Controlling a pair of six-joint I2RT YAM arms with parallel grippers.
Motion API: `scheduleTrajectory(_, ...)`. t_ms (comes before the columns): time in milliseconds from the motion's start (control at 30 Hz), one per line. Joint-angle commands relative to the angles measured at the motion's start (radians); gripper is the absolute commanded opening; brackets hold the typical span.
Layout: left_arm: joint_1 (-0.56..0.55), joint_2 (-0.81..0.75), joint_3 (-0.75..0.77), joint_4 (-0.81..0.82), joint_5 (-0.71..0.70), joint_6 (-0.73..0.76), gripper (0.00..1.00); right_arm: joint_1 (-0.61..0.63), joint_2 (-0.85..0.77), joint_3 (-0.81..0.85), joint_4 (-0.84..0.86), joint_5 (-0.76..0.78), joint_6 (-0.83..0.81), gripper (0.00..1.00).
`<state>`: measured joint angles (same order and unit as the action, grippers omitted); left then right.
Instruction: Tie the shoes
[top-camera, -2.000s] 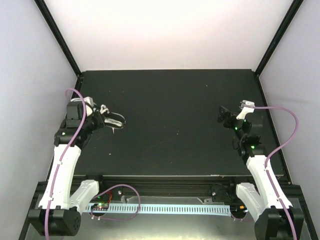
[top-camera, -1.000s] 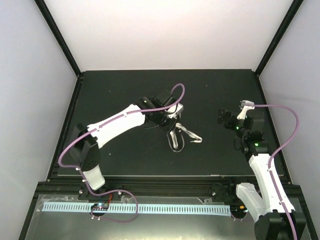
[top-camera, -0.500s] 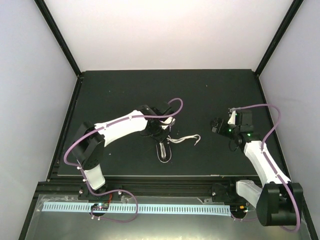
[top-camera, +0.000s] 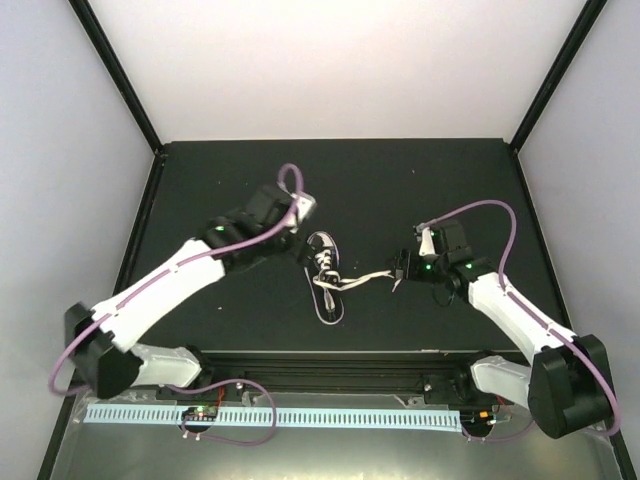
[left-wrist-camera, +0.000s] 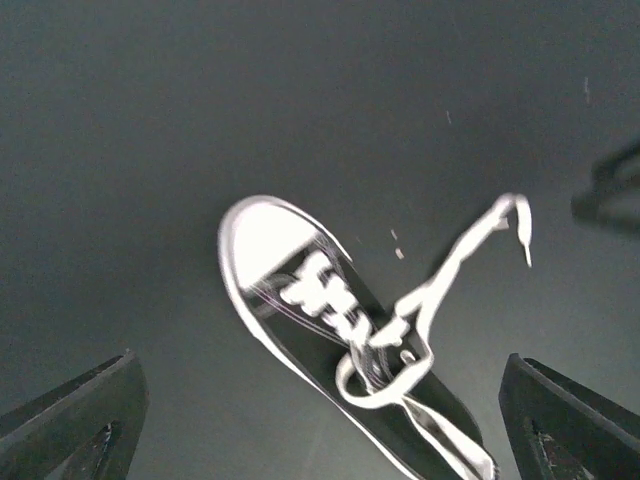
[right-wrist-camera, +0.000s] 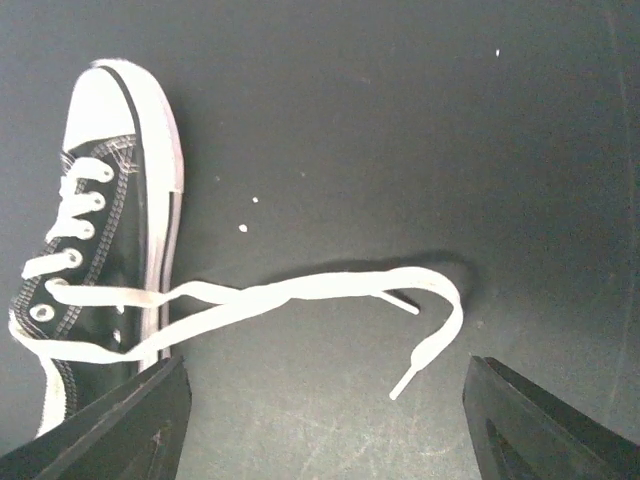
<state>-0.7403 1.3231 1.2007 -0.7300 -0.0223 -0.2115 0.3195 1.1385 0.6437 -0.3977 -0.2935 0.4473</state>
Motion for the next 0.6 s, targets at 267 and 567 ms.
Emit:
scheduleTrajectory(267,0.486,-0.137,-0.095,0.136,0.255,0.087,0.99,0.033,0.053,-0.099,0.105,0.032,0.136,0.66)
scheduleTrajectory(567,0.489,-0.167,-0.183,0.186,0.198,0.146,0.97,0.049,0.093,-0.077,0.086,0.043,0.068,0.49)
